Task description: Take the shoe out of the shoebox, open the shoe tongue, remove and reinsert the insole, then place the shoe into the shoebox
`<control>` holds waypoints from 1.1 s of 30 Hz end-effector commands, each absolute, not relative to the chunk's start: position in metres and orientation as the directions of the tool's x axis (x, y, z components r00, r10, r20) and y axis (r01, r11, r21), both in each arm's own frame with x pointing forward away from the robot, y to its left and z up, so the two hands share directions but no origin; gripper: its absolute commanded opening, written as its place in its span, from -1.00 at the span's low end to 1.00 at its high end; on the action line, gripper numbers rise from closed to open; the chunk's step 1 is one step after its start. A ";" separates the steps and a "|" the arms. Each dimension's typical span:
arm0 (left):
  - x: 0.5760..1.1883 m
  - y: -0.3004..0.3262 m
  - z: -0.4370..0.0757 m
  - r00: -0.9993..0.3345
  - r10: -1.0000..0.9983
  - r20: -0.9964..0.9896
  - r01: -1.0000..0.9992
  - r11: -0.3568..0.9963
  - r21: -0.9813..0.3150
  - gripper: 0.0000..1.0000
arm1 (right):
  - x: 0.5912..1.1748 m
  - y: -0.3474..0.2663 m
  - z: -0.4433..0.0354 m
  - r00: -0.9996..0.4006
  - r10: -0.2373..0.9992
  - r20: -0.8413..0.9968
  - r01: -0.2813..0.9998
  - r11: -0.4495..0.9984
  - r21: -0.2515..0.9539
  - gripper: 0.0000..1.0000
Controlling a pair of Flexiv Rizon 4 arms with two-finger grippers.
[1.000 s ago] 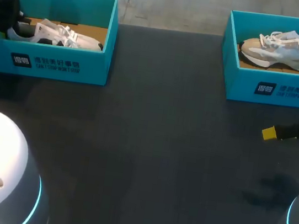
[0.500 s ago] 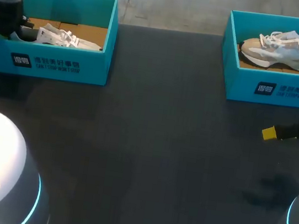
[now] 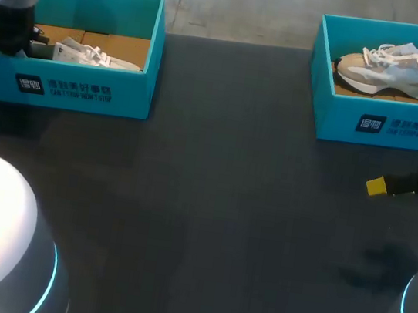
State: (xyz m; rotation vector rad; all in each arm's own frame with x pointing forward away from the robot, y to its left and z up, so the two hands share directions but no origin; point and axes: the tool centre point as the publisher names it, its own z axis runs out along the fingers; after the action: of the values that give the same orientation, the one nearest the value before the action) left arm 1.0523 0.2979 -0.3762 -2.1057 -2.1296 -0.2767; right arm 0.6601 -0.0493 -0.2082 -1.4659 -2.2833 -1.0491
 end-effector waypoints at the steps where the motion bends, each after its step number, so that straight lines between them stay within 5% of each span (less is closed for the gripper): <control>1: 1.052 0.297 -0.375 -0.017 0.973 0.231 0.999 0.009 0.034 -0.29 | 0.660 -0.048 -0.209 -0.470 0.700 0.538 0.864 0.242 0.441 1.00; 2: 1.052 0.297 -0.375 -0.016 0.973 0.232 0.999 0.009 0.033 0.17 | 0.660 -0.048 -0.209 -0.470 0.700 0.538 0.864 0.242 0.441 1.00; 5: 1.052 0.297 -0.375 -0.016 0.972 0.235 0.999 0.009 0.033 0.66 | 0.660 -0.048 -0.209 -0.470 0.700 0.538 0.864 0.242 0.441 1.00; 6: 1.051 0.297 -0.374 -0.017 0.972 0.235 0.999 0.010 0.032 0.97 | 0.660 -0.048 -0.209 -0.470 0.700 0.538 0.864 0.242 0.441 1.00; 33: 1.049 0.286 -0.282 0.011 0.999 0.051 0.996 -0.016 0.085 1.00 | 0.660 -0.048 -0.209 -0.470 0.700 0.538 0.864 0.242 0.441 1.00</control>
State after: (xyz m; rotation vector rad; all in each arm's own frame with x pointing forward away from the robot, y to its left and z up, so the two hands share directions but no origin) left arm 1.0583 0.2822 -0.2967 -2.2368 -2.2195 -0.1516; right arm 0.6601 -0.0493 -0.2082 -1.4659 -2.2833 -1.0491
